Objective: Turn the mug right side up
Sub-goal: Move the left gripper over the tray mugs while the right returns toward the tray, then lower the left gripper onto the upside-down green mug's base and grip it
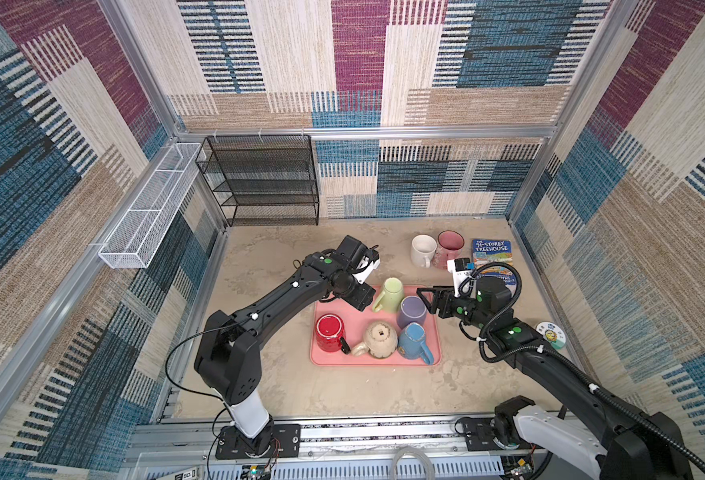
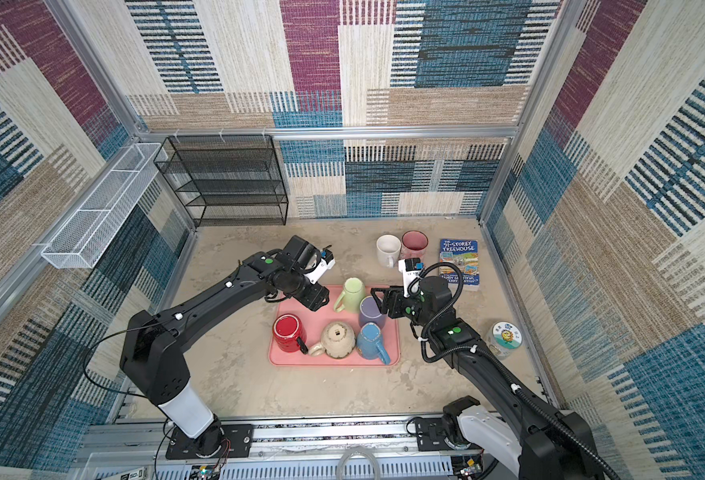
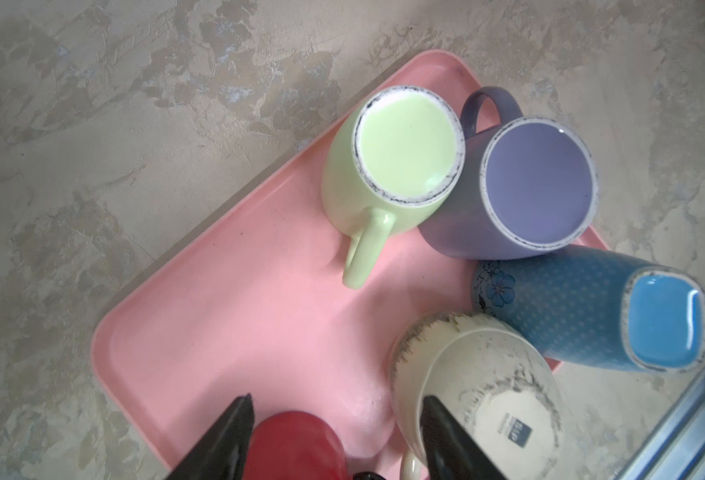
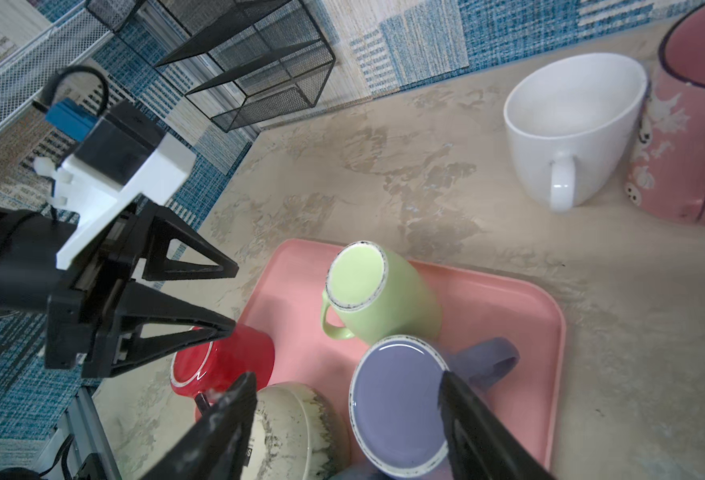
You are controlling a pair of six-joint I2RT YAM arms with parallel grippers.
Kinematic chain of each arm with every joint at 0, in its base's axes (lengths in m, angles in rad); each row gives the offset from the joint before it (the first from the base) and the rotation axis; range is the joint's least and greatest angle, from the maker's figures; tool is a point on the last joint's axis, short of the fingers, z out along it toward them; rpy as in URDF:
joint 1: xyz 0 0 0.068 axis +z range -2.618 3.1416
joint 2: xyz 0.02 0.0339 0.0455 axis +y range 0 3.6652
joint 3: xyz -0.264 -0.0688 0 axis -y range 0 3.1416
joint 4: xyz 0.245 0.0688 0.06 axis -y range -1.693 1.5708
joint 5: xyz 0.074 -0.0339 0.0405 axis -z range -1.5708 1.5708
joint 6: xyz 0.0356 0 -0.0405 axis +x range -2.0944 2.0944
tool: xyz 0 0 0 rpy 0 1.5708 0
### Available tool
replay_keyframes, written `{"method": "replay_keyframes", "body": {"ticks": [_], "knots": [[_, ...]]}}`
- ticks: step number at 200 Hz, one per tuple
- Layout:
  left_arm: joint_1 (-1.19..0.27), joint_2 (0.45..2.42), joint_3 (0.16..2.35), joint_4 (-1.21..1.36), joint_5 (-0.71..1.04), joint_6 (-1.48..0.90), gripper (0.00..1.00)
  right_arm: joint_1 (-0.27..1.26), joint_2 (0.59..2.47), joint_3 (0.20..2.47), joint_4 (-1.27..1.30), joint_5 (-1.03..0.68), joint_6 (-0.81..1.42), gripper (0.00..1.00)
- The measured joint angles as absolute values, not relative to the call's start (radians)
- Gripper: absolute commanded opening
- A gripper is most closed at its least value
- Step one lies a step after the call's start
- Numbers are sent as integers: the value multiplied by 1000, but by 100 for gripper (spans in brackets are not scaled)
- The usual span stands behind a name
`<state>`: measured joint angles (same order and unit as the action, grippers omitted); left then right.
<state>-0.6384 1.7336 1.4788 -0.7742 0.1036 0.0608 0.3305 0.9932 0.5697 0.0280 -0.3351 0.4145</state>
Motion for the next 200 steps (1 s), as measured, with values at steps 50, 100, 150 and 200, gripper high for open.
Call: {"method": "replay_keyframes", "body": {"ticks": [50,100,150,200], "knots": [[-659,1841,1546,-773,72,83,55,275,944,513,74,-353,433,72],[-694,1937,1605,-774,56,108,53,266,942,488,89,-342,432,72],[-702,2011,1665,-774,56,117,44,263,942,478,110,-337,427,72],[-706,2055,1697,-775,57,120,38,262,941,474,114,-337,418,72]]}}
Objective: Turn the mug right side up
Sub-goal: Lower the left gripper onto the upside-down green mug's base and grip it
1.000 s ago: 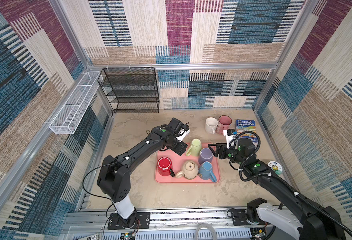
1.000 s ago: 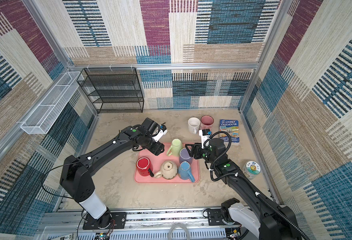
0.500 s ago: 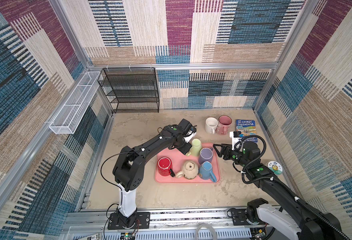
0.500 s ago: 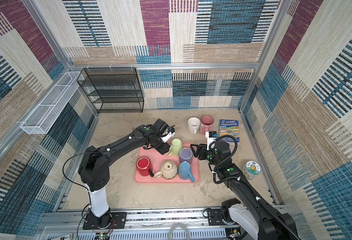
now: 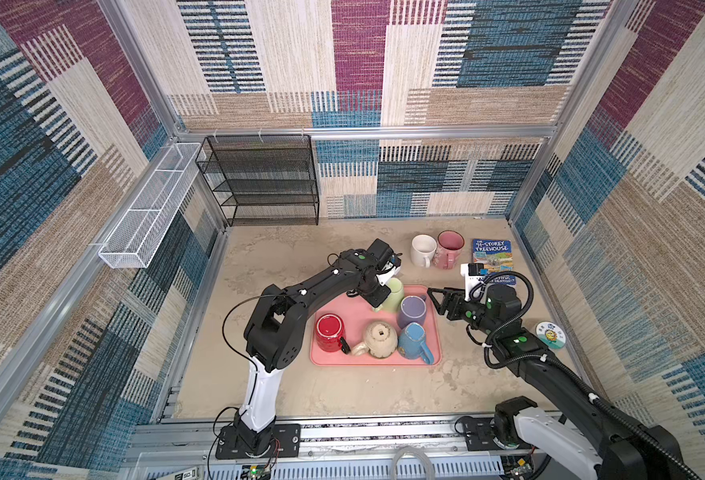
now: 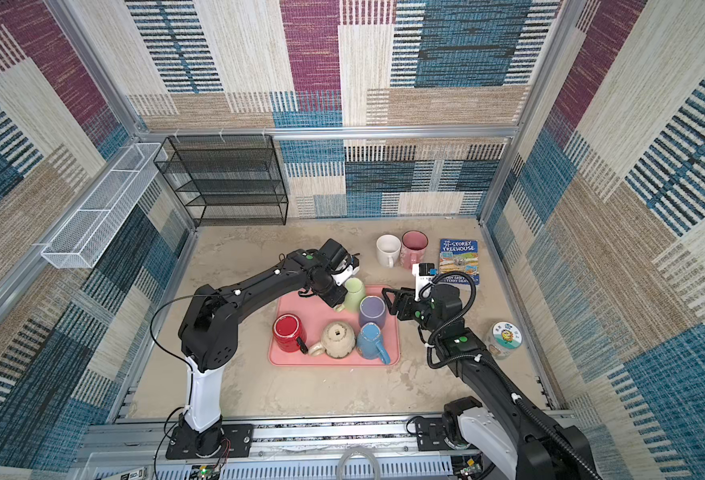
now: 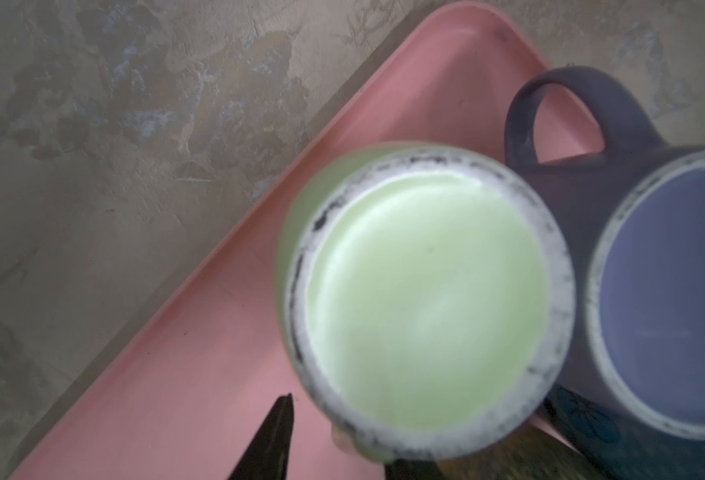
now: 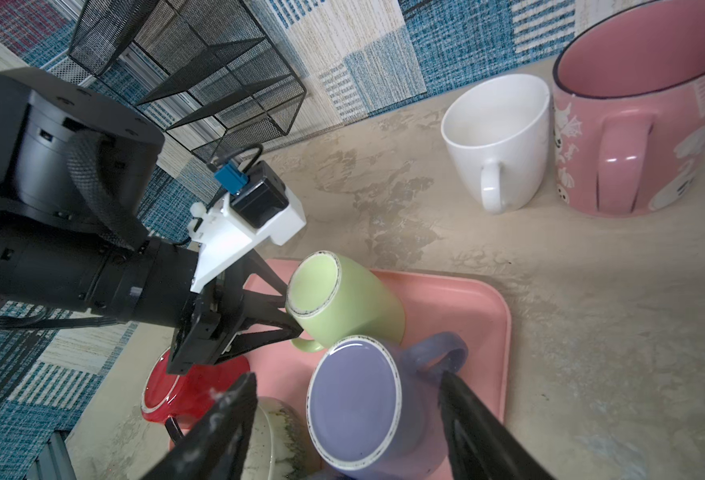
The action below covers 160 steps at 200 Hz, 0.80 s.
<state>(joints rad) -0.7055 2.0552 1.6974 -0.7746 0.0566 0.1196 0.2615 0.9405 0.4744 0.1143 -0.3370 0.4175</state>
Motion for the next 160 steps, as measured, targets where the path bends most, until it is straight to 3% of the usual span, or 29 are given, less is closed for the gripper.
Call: {"method": "replay_keyframes", "body": {"ticks": [118,160], "knots": [[-728,2094,1718,-775,56,134,28,261,940,469,114,-337,413,72],[-733,2095,1723,-774,28,137,12,261,932,468,114,-337,412,72]]}}
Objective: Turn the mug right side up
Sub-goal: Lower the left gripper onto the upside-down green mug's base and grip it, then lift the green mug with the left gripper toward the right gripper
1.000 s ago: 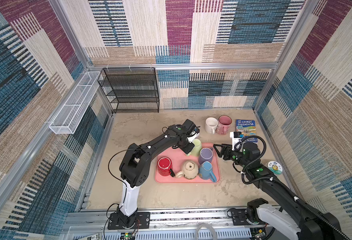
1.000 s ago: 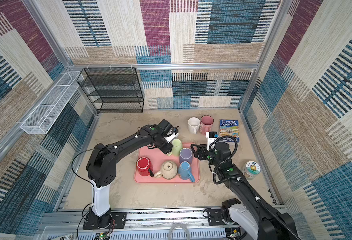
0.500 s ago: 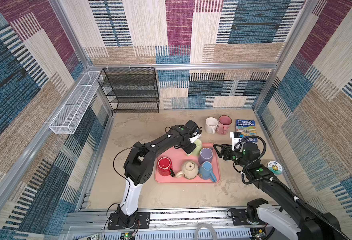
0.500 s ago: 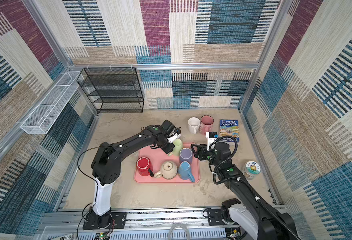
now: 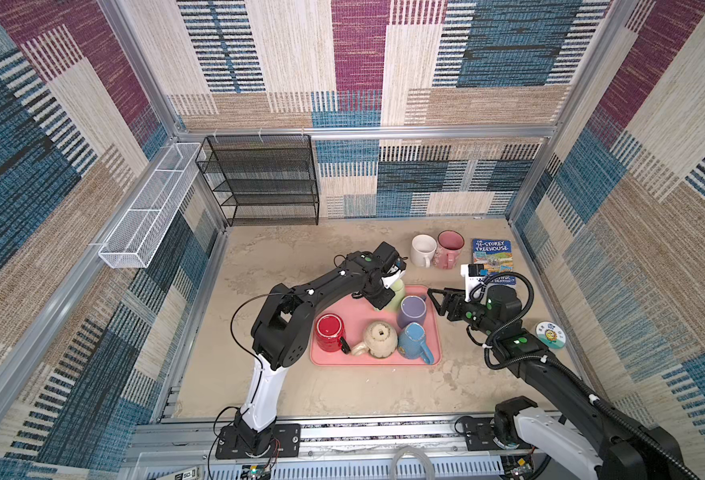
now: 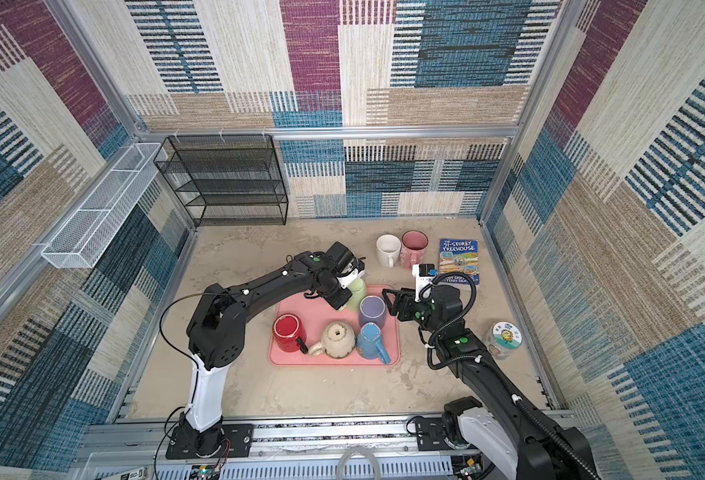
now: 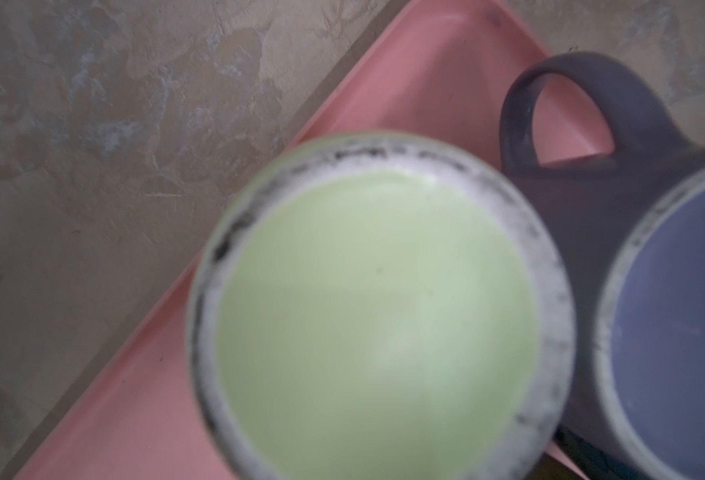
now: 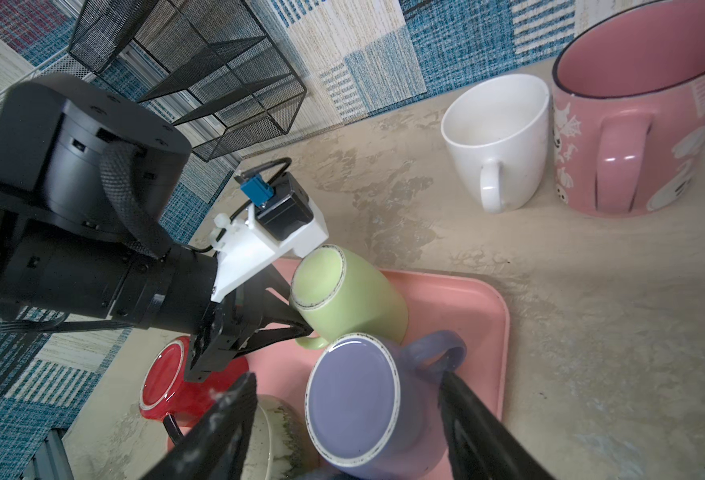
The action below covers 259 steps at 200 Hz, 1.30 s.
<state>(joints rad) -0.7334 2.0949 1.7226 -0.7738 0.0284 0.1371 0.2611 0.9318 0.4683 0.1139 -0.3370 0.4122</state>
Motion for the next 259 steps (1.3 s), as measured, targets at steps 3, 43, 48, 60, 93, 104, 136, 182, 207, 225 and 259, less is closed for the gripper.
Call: {"method": "replay_keyframes", "body": {"ticks": [3,43,48,60,93,104,136,182,207,225,259], "knots": [[-733,2095,1723,-774,26,138,10,261,931,468,114,-337,412,72],[-735,2094,1724,-775,18,138,0,261,927,464,112,-337,410,72],[-736,2094,1724,-775,9,138,0,261,925,464,113,-337,410,72],[-736,2091,1722,-776,5,138,0,261,922,464,113,-337,410,72],[-738,2061,1707,-785,3,133,0,261,918,464,110,-337,410,72],[-738,2046,1703,-787,3,133,0,261,915,464,110,-337,410,72],[-738,1989,1680,-793,3,109,0,261,901,464,107,-343,410,72],[-735,1868,1628,-806,14,68,0,261,860,459,108,-385,418,72],[-728,1783,1585,-806,50,31,0,262,842,444,123,-447,424,72],[-719,1703,1534,-793,86,3,0,262,844,430,155,-519,444,72],[-676,1524,1397,-716,186,-62,0,261,864,410,248,-665,490,74]]}}
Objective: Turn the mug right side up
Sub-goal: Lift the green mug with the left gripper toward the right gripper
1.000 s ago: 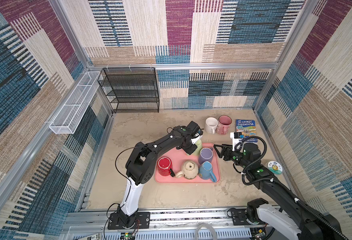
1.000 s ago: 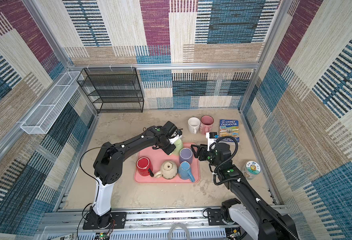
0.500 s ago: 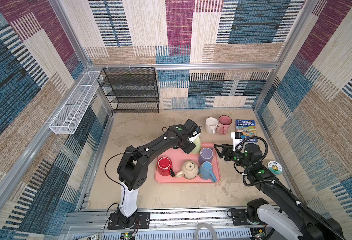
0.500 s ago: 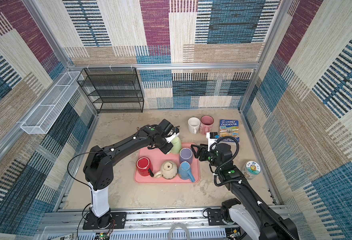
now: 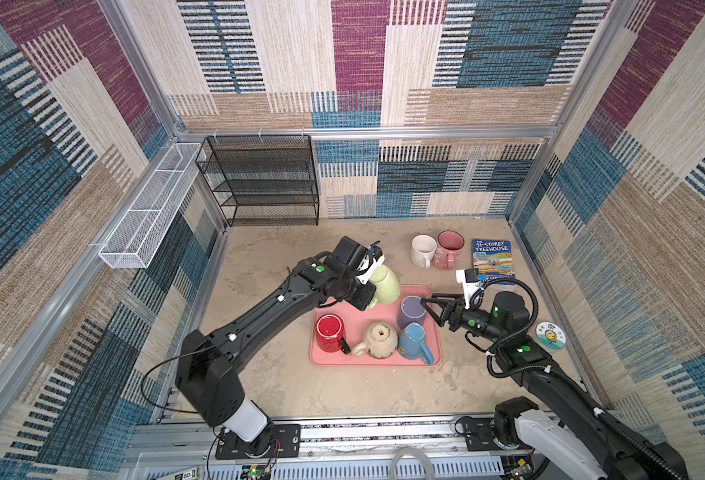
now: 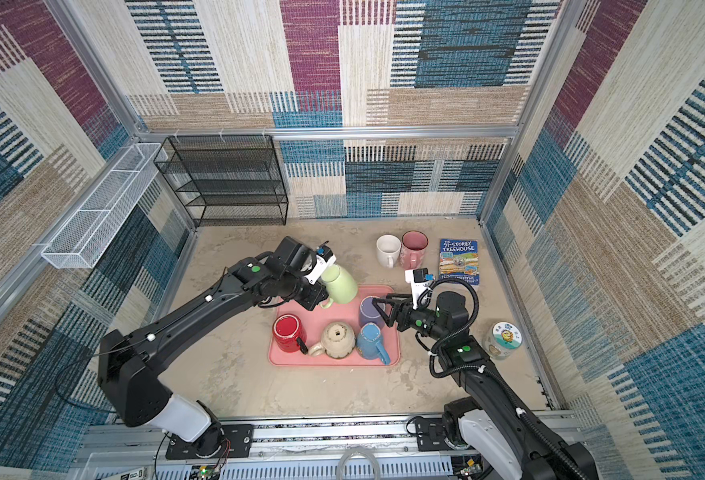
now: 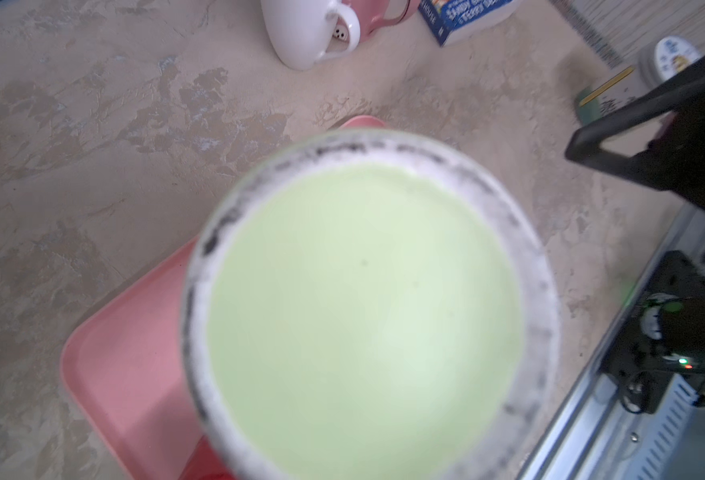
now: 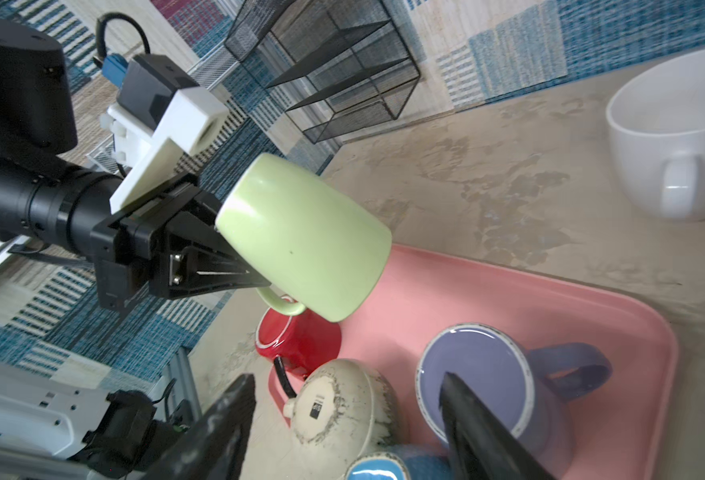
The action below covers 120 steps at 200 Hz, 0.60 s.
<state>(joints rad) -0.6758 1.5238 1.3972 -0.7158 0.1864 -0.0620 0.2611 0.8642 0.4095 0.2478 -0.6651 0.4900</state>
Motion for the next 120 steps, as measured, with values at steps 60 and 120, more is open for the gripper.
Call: {"method": "replay_keyframes", "body": {"ticks": [60,120], "knots": [[-524,1285,1173,-459,439,-255,0,262,921,379,487,-851,627,76],[-447,1209,999,-101,678,-506,0,286,1037,412,728,-936,765,76]]}}
